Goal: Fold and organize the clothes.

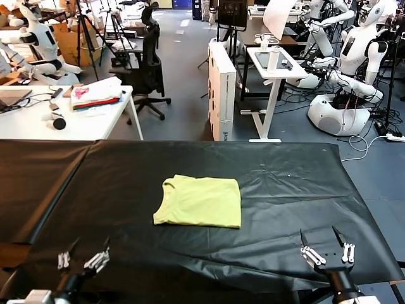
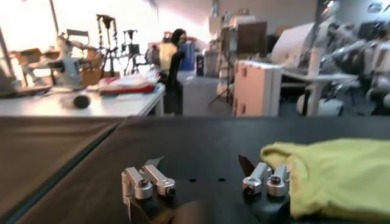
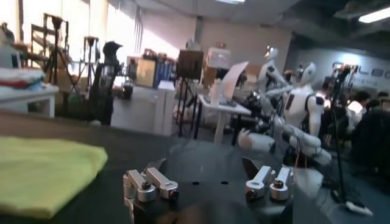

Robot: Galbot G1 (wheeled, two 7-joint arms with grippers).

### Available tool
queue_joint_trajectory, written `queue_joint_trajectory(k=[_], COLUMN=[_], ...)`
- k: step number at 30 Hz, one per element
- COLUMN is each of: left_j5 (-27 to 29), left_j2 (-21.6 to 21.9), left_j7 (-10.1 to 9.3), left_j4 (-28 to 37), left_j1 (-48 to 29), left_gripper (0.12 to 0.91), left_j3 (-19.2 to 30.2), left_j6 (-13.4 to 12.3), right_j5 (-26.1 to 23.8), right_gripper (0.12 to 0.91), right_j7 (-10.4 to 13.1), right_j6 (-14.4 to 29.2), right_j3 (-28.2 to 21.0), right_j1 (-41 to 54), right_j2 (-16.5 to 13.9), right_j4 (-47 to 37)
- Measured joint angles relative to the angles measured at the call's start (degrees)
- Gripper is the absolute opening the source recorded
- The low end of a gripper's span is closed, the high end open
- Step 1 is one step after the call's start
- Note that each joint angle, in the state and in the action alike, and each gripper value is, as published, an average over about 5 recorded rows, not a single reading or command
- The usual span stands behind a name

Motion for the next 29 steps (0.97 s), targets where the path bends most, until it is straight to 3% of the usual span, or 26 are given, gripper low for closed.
queue_joint_trajectory(k=[10,29], left_j5=[-1.0,-2.2], left_j2=[0.5,1.5], left_j7=[-0.28,-0.67], left_j4=[-0.7,0.7], left_j1=[2.5,3.0], left_gripper=[0.907,0.907], left_j3=[0.1,1.5], left_j6=[-0.9,2.0], right_j5=[-0.9,-0.5], right_gripper=[0.907,0.907], right_j7=[-1.0,-1.3], right_j6=[-1.2,-1.1], right_j3=[-2.6,-5.7], right_j1=[0.6,3.0], right_j2=[0.6,1.8], right_j4=[-2.0,-3.6])
